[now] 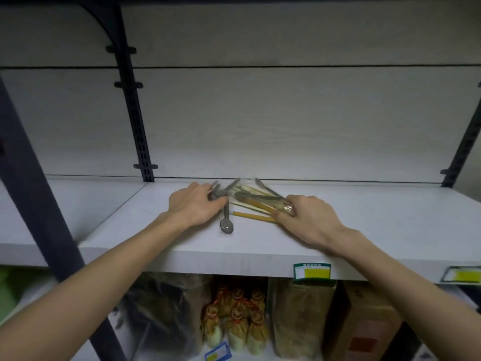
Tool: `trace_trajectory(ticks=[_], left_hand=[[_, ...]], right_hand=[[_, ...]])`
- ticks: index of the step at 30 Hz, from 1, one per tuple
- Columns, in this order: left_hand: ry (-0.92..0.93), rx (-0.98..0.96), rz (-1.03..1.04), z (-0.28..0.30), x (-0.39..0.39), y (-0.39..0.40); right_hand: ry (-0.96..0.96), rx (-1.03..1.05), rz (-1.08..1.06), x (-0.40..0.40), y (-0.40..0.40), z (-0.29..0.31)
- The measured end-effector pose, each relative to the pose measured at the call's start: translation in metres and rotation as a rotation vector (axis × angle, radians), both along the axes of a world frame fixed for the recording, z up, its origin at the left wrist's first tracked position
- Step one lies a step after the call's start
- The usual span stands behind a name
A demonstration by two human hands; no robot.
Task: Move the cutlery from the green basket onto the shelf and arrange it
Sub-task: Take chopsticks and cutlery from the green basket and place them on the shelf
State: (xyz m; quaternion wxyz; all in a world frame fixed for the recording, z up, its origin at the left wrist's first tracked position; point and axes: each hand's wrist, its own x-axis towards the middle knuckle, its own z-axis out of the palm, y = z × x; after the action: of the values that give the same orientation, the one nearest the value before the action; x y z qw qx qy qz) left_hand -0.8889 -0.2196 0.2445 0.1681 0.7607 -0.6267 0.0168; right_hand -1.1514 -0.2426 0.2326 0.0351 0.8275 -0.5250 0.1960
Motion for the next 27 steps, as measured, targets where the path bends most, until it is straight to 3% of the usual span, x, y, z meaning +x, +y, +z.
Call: trace_trajectory(ticks=[5, 8, 11, 13, 15, 27], left_hand=[[-0.110, 0.076, -0.017, -0.010, -0.005, 0.005], [-0.150, -0.001, -0.046, -0.012, -0.008, 0.004], [-0.169, -0.163, -0.337, -0.012, -0.012, -0.003], [-0.192, -0.154, -0.538, -0.013, -0.020, -0.007], [-0.185, -0.092, -0.611, -0.017, -0.026, -0.010], [-0.137, -0.189, -0.523, -0.012, -0.025, -0.002]], right_hand=[[0.040, -0.018, 0.025, 0.003, 0.005, 0.003], [0.068, -0.029, 0.065, 0.004, 0.002, -0.001], [0.099, -0.071, 0.098, 0.002, -0.001, -0.007], [0.098, -0.063, 0.114, -0.001, -0.003, -0.007], [0.101, -0.040, 0.129, -0.005, -0.004, -0.005], [0.176, -0.028, 0.138, -0.044, -0.012, 0.000]])
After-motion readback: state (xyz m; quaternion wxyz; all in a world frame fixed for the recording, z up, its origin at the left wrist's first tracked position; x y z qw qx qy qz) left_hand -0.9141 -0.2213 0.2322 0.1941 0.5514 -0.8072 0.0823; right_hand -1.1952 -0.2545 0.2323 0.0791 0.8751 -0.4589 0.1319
